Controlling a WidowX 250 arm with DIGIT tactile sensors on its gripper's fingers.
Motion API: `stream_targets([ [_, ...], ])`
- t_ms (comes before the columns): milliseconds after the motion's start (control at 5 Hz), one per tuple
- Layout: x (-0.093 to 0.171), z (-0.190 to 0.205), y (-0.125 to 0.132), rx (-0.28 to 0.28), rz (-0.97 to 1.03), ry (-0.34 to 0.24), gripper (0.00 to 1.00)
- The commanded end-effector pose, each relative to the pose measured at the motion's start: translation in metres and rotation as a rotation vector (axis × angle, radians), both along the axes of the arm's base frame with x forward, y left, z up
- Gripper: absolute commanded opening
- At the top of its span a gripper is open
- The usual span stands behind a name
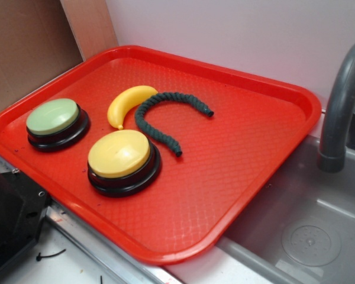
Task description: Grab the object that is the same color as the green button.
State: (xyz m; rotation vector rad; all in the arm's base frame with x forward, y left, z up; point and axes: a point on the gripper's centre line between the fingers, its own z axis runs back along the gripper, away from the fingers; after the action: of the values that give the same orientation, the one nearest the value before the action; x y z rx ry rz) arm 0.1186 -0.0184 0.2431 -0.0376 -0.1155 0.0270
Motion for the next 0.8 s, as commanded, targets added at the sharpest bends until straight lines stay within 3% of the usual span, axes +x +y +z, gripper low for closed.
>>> stream_targets([
  [0,0.000,0.000,0.000,0.000,0.000,0.000,1.00],
  [200,0.012,-0.004,0.008,0.026,-0.092,-0.046,1.00],
  [600,0.050,-0.026,0.024,0.040,-0.329,-0.076,1.00],
])
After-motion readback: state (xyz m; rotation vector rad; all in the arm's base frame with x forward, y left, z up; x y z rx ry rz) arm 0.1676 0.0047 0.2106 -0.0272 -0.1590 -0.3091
